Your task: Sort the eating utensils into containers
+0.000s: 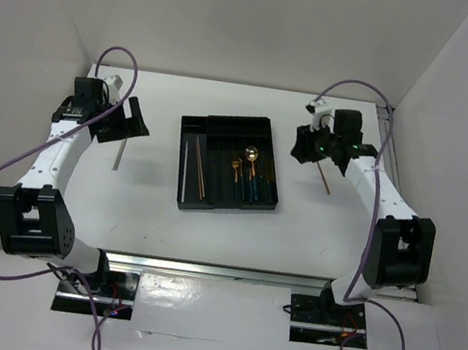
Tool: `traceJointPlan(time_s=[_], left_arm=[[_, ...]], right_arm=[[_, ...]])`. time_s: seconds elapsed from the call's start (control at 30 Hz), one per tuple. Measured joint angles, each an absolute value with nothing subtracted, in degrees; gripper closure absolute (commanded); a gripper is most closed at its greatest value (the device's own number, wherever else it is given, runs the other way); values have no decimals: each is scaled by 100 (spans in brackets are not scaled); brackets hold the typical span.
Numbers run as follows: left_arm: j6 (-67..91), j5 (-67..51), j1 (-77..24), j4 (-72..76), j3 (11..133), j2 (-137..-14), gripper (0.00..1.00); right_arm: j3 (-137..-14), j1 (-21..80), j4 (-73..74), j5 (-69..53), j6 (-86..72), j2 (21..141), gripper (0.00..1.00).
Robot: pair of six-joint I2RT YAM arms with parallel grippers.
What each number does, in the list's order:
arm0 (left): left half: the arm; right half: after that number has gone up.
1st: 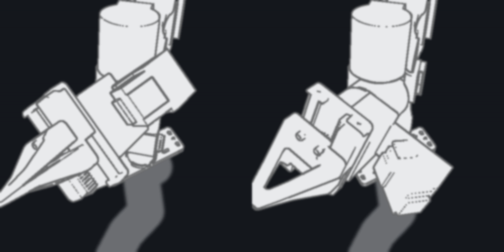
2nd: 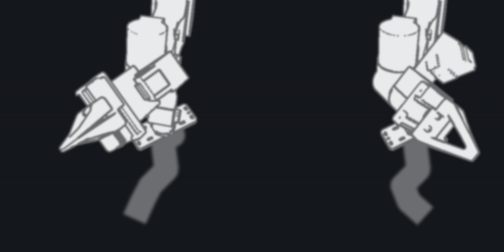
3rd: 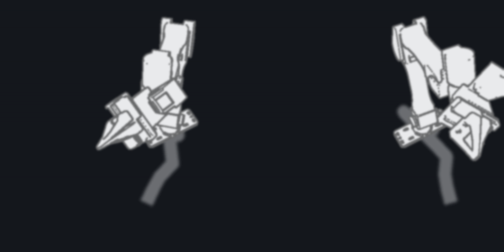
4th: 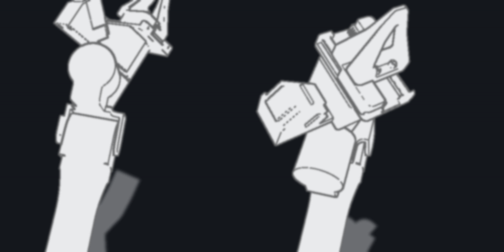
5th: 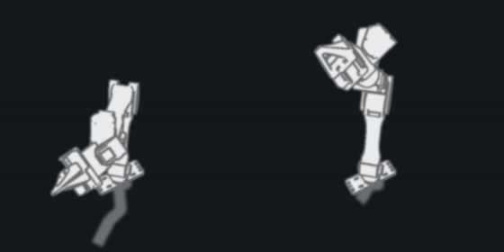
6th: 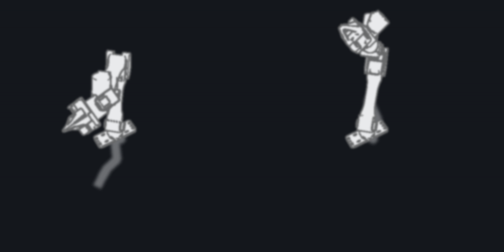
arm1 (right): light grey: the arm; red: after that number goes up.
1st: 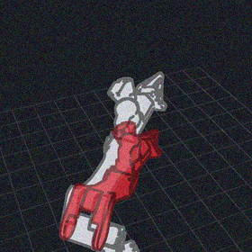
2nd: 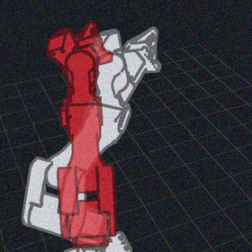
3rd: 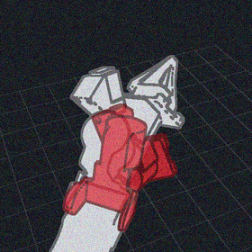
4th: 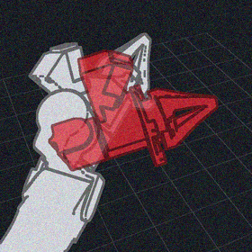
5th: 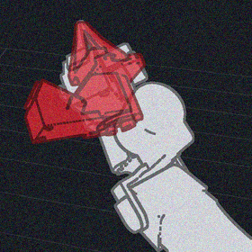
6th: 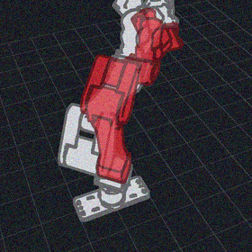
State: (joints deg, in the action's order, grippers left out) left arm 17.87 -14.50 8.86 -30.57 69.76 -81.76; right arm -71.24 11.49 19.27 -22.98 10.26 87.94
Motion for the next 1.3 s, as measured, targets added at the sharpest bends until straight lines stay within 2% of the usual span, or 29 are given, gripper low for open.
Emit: traceJointPlan(time_s=[0.23,0.37,0.53,0.77,0.87,1.1,1.3], left_arm=[[1671,-1590,886,-3179,7116,-8322,0],[1660,-1632,880,-3179,7170,-8329,0],[1660,-1647,880,-3192,7172,-8350,0],[1643,-1684,880,-3216,7295,-8521,0],[1640,-1686,880,-3238,7312,-8538,0],[1640,-1688,880,-3288,7380,-8547,0],[1640,-1691,880,-3301,7432,-8589,0]], right_arm=[[-6530,-51,2462,-2095,2255,9008,47],[-6519,-346,2443,-1992,2609,9216,52],[-6469,-427,2279,-1610,2779,9557,53],[-6326,-362,2058,-1238,2790,9867,43],[-6333,-362,2010,-1256,2757,10007,42],[-6460,-364,2010,-1269,2661,10527,42],[-6635,-362,1925,-1269,2641,10698,49]])
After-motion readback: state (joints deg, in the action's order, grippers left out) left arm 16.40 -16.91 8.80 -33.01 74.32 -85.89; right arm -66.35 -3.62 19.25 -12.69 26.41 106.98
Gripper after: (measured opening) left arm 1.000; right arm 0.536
